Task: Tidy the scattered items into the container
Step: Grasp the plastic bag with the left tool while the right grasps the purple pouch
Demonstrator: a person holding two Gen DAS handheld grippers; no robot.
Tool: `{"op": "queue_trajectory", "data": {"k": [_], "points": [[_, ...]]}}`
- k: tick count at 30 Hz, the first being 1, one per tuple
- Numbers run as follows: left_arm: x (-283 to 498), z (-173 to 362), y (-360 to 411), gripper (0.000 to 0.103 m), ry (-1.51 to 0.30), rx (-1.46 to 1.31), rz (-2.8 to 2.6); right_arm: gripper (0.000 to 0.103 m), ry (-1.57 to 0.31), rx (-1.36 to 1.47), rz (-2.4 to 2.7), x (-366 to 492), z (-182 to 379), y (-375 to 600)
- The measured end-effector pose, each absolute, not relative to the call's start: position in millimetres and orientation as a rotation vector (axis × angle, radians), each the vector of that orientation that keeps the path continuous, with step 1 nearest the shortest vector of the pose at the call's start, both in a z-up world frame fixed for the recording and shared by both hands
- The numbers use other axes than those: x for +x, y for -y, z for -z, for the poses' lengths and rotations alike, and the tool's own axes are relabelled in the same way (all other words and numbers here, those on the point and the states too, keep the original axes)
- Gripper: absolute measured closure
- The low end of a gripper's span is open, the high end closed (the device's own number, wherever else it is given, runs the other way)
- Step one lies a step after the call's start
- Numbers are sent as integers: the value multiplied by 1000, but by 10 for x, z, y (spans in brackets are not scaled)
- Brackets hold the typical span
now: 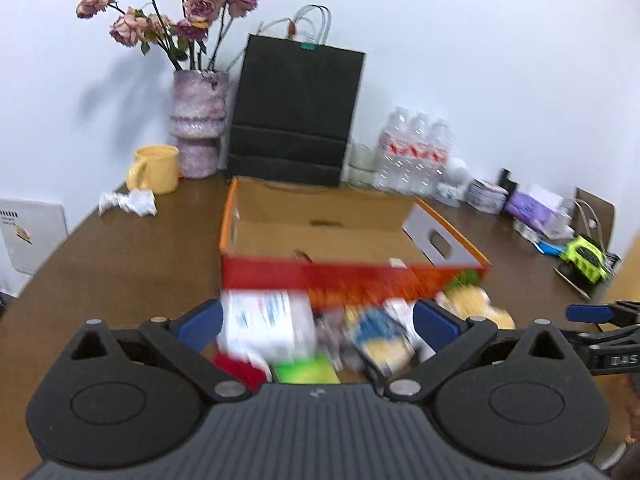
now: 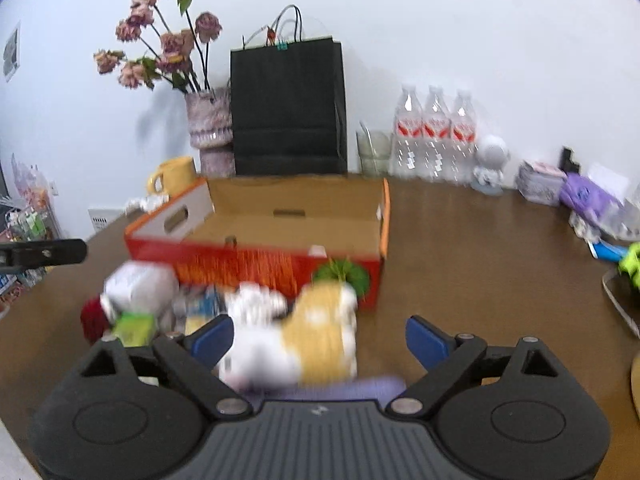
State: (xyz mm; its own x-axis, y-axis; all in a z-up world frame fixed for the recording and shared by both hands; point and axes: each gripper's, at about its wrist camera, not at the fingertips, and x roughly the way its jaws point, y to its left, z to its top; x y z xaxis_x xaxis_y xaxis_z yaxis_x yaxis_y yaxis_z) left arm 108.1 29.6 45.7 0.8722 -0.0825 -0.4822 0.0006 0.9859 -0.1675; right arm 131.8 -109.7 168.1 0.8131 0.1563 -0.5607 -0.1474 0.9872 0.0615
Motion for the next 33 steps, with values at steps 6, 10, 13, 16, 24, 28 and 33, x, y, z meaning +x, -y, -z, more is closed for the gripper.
{"op": "queue_trajectory", "data": {"k": [6, 10, 13, 16, 24, 28, 33], "points": [[828, -133, 23, 0, -543, -117, 123, 10, -643, 36, -169, 1080, -1286, 984], [824, 13, 227, 0, -549, -67, 140, 10, -637, -1, -161, 1047, -1165, 846], [865, 102, 318, 0, -555, -53, 143, 10, -643, -25, -151, 1092, -1098, 765], [912, 185, 351, 2, -573, -55, 121, 10, -656, -19, -150, 1127, -1038, 755], [957, 320, 322, 18, -617, -122, 104, 20, -665, -2, -136, 1100, -930, 755], [950, 364, 307, 48, -640, -153, 115, 62, -648, -4, -180, 1033, -954, 737], [879, 352, 272, 63, -630, -165, 129, 88, -628, 3, -214, 915, -1014, 699]]}}
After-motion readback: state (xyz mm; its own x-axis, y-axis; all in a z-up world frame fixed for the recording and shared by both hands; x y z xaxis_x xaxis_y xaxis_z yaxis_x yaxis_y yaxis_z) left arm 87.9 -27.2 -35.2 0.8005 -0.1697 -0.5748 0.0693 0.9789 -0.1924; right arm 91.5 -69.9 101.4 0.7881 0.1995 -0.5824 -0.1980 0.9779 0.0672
